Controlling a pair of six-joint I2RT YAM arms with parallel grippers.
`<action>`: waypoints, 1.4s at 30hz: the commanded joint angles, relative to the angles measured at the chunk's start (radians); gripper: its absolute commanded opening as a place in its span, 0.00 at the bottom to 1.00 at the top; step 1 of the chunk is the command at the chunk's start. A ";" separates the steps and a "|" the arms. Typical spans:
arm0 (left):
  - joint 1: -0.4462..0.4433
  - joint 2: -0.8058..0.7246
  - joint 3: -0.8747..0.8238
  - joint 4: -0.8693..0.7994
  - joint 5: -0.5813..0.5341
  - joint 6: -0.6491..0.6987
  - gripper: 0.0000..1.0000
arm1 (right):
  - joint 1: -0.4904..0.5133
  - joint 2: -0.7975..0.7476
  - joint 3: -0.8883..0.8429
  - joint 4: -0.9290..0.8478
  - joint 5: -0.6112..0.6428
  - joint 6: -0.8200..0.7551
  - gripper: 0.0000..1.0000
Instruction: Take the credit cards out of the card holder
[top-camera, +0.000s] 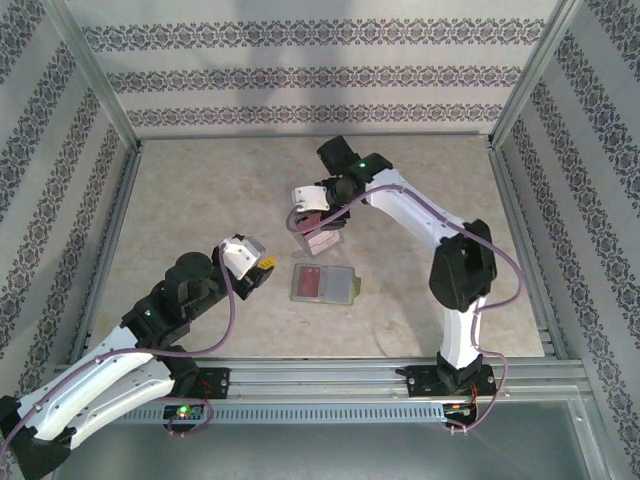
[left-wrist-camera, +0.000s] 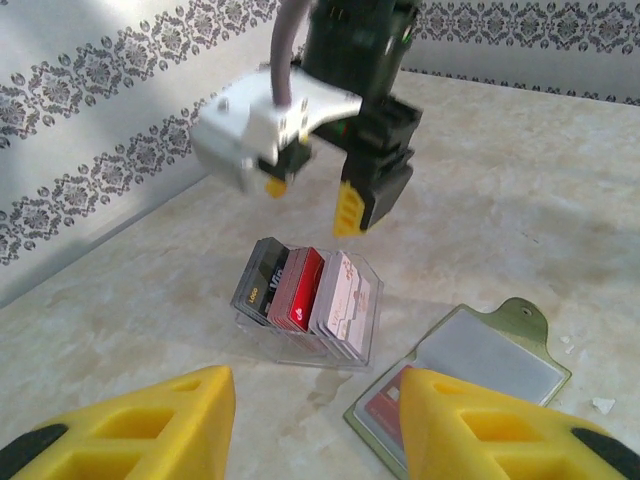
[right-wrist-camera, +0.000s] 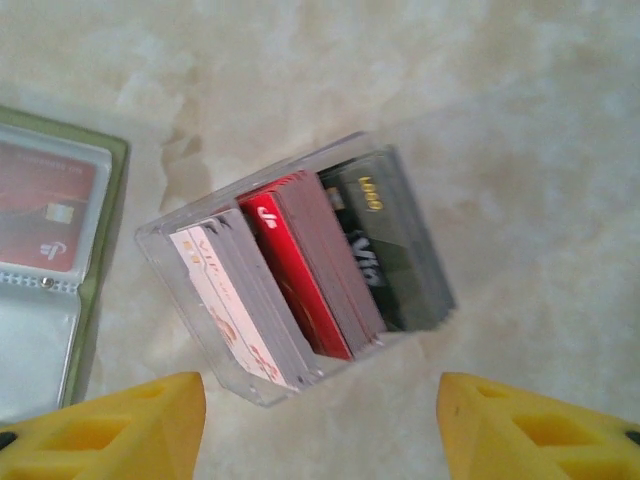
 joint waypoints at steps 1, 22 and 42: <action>-0.009 0.004 -0.019 0.068 -0.042 -0.057 0.49 | -0.006 -0.092 -0.060 0.084 0.063 0.166 0.64; -0.001 0.125 0.012 -0.002 -0.203 -0.349 0.77 | -0.108 -0.748 -0.584 0.278 0.210 1.041 0.98; 0.162 0.344 0.153 -0.241 0.039 -0.781 0.82 | -0.157 -1.282 -1.098 0.313 0.366 1.618 0.98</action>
